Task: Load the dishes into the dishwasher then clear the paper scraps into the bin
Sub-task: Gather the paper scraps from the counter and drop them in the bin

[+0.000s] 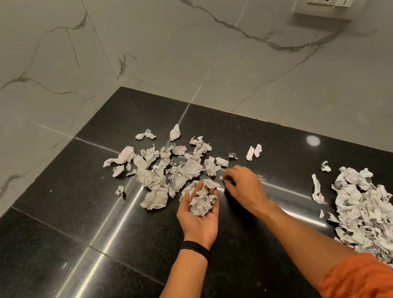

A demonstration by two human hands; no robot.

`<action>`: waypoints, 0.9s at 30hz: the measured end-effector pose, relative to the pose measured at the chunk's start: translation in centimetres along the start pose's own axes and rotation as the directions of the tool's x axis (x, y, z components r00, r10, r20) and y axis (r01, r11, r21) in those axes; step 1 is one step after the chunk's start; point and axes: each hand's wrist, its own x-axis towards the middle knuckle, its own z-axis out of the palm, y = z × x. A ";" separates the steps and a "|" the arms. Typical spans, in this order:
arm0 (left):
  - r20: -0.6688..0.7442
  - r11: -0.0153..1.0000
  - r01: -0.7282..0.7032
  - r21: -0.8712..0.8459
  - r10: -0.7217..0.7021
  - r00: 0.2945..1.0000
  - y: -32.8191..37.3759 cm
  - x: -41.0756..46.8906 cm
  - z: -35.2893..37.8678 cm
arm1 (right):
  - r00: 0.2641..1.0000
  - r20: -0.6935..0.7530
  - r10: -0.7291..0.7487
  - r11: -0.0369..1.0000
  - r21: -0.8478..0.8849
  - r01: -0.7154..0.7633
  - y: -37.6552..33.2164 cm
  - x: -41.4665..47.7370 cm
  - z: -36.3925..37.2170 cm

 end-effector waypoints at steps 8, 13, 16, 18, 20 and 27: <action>0.023 0.997 0.046 0.063 -0.047 0.999 -0.8 -0.3 -0.6 | 0.977 -0.181 -0.116 0.938 0.303 0.167 -4.9 -5.0 -2.4; 0.045 0.999 0.034 0.035 -0.036 0.998 -0.1 -1.2 -1.1 | 0.986 -0.109 -0.129 0.926 0.343 0.159 -6.1 -6.5 -1.7; 0.037 1.000 -0.021 -0.023 0.021 0.999 1.5 -2.0 -1.8 | 0.989 -0.141 0.046 0.894 0.447 0.023 -6.2 -4.7 -1.5; 0.026 0.997 -0.058 -0.043 0.060 0.998 2.9 -2.8 -2.6 | 0.992 -0.068 0.108 0.914 0.400 -0.072 -6.0 -2.9 -1.1; 0.018 0.995 -0.088 -0.056 0.089 0.996 4.3 -3.5 -3.6 | 0.995 0.020 0.100 0.955 0.278 -0.102 -5.9 -1.4 -0.6; -0.022 0.986 -0.147 -0.081 0.146 0.989 6.8 -4.7 -5.5 | 0.987 0.162 0.006 1.000 0.027 -0.010 -7.1 0.3 0.9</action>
